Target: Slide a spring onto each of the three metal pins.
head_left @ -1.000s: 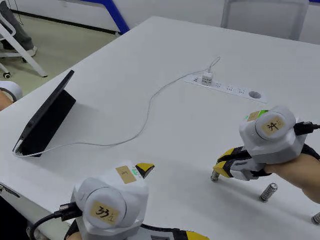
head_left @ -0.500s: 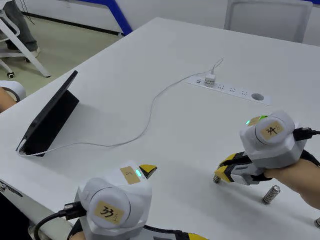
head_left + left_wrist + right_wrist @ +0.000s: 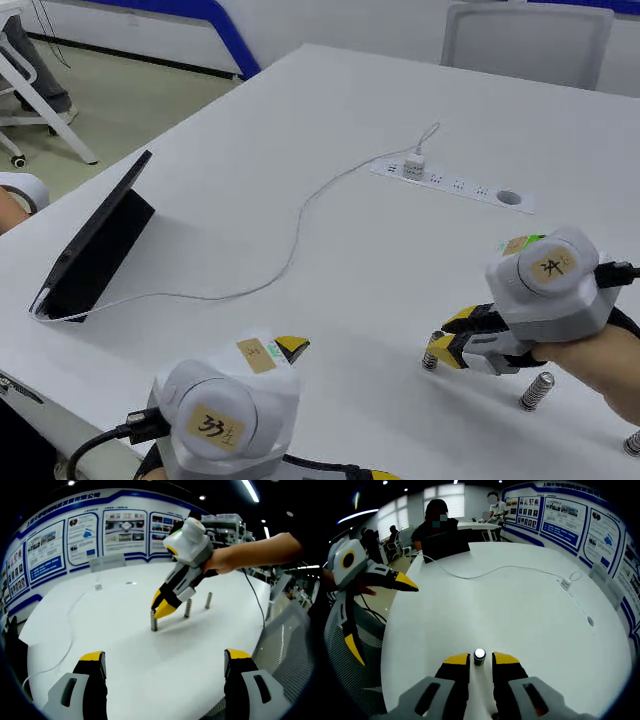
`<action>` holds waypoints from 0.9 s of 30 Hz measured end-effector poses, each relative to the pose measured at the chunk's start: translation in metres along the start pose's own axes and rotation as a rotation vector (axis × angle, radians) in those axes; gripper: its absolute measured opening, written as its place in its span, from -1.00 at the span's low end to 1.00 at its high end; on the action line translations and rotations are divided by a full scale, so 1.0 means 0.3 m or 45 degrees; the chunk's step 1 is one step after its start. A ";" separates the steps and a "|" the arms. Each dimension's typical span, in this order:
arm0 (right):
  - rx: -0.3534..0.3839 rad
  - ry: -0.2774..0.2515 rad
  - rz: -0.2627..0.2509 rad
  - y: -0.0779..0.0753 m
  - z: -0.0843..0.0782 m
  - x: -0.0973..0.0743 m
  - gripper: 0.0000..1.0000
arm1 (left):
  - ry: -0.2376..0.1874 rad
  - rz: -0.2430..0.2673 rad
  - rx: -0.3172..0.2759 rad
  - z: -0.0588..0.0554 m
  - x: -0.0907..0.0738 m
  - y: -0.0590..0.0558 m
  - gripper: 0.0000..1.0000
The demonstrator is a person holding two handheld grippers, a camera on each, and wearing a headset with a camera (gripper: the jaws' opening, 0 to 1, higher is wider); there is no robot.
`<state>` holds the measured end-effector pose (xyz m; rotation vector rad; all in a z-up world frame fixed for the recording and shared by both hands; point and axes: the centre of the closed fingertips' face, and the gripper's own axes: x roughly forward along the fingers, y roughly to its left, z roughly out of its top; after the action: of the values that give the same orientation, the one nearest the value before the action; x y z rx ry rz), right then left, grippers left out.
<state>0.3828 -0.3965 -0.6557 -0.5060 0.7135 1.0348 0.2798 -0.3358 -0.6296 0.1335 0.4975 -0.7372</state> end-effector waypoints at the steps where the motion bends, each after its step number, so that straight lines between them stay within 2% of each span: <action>1: -0.008 -0.008 -0.007 -0.002 -0.005 -0.008 -0.64 | 0.000 0.000 -0.004 0.000 0.000 0.000 1.00; 5: 0.009 -0.036 -0.029 -0.011 -0.023 -0.034 -0.64 | -0.007 0.000 -0.014 0.003 -0.001 0.000 1.00; 7: 0.028 -0.118 -0.039 -0.014 -0.005 -0.051 -0.62 | 0.005 0.005 -0.007 -0.003 0.000 0.002 1.00; 8: 0.055 -0.159 -0.057 -0.019 0.002 -0.065 -0.60 | 0.011 0.004 -0.006 -0.005 0.000 0.001 1.00; 10: 0.046 -0.223 -0.103 -0.034 0.020 -0.094 -0.59 | 0.008 0.002 -0.007 -0.004 0.001 0.000 1.00; 15: 0.045 -0.303 -0.143 -0.037 0.040 -0.159 -0.51 | -0.026 0.016 -0.051 0.009 -0.007 0.016 1.00; 18: 0.039 -0.320 -0.160 -0.029 0.030 -0.203 -0.48 | -0.034 0.030 -0.078 0.009 -0.009 0.027 1.00; 24: 0.062 -0.340 -0.218 -0.035 -0.021 -0.261 -0.43 | -0.032 0.033 -0.070 0.010 -0.010 0.024 1.00; 26: 0.066 -0.357 -0.295 -0.058 -0.034 -0.292 -0.43 | -0.031 0.034 -0.066 0.010 -0.010 0.023 1.00; 27: 0.031 -0.352 -0.323 -0.064 -0.039 -0.306 -0.43 | -0.029 0.034 -0.065 0.010 -0.010 0.023 1.00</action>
<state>0.3669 -0.4670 -0.5948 -0.4102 0.4040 0.8362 0.2837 -0.3297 -0.6260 0.0841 0.4913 -0.6986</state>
